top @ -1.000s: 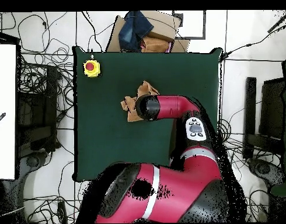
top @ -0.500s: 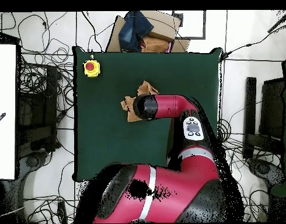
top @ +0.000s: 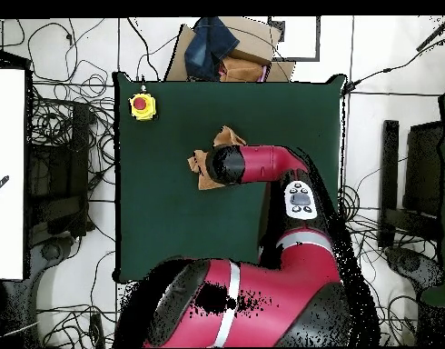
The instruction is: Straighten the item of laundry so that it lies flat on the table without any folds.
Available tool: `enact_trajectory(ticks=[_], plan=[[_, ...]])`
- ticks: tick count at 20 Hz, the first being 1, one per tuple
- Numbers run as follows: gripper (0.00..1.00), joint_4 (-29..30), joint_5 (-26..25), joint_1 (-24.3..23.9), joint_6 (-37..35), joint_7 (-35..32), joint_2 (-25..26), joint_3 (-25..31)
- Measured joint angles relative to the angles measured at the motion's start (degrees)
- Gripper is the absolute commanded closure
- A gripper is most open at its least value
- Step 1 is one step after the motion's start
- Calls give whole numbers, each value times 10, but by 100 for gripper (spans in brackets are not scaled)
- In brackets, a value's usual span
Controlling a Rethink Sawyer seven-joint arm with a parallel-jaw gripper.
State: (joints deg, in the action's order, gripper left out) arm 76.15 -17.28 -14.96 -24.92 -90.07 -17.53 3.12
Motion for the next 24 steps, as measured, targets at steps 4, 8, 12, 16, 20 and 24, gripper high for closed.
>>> enact_trajectory(ticks=[4, 8, 12, 16, 20, 24], plan=[[100, 0, 0, 5, 8, 0, 1, -2], [0, 0, 0, 14, 14, 0, 2, -3], [0, 0, 0, 18, 20, 0, 3, -3], [0, 0, 0, 19, 31, 0, 4, -3], [0, 0, 0, 19, 38, 0, 4, -3], [0, 0, 0, 17, 40, 0, 5, -3]])
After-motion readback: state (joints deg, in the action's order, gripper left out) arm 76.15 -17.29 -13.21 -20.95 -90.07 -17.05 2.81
